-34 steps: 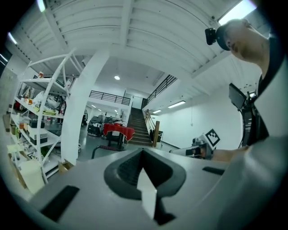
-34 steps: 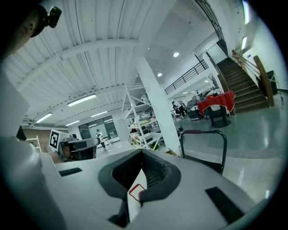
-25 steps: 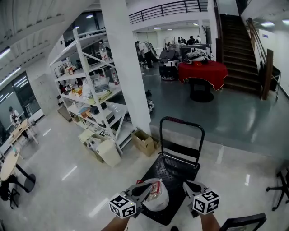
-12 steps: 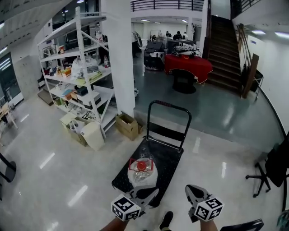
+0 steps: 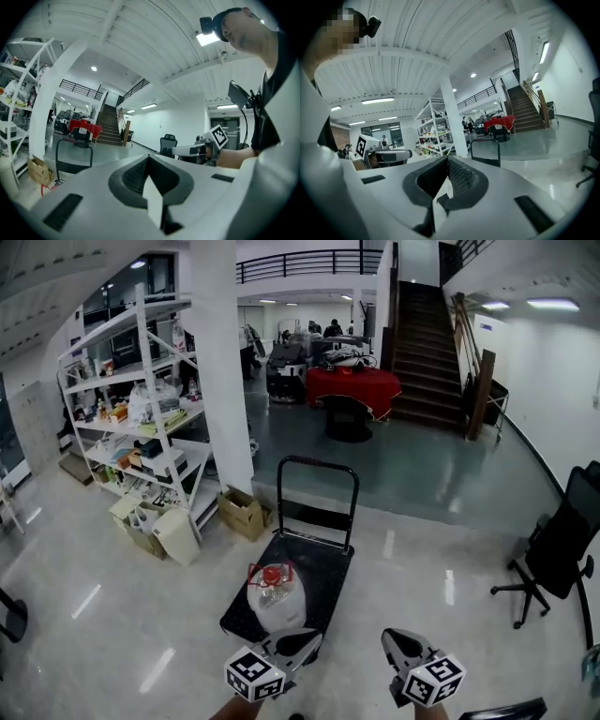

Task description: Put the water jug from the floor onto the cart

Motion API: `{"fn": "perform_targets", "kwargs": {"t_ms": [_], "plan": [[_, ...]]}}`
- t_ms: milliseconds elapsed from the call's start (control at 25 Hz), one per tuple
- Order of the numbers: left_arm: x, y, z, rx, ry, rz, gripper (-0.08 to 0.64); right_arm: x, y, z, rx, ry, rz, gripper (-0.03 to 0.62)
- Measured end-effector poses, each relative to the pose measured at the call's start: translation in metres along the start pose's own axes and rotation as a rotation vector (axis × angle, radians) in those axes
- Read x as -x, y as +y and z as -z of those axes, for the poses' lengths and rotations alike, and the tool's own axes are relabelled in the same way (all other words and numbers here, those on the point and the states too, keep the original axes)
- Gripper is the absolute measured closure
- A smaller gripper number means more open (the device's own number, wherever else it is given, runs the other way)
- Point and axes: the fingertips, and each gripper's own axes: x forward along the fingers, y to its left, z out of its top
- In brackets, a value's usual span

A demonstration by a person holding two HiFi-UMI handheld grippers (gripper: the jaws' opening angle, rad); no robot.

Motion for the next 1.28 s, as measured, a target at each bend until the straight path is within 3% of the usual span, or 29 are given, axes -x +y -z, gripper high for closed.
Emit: {"fn": "perform_targets", "kwargs": {"t_ms": [320, 560, 880, 1280], "plan": [[-0.024, -0.146, 0.002, -0.027, -0.027, 0.009, 0.558, 0.167, -0.020, 0.022, 0.044, -0.029, 0.029, 0.589], [-0.035, -0.256, 0.012, -0.041, 0.018, 0.055, 0.558, 0.267, -0.025, 0.043, 0.015, -0.039, 0.058, 0.589], [0.012, -0.329, 0.025, -0.066, 0.030, 0.102, 0.558, 0.326, 0.029, 0.057, 0.025, -0.078, 0.084, 0.589], [0.144, -0.387, 0.079, -0.062, 0.028, 0.182, 0.558, 0.377, 0.159, 0.130, -0.020, -0.020, 0.160, 0.589]]}}
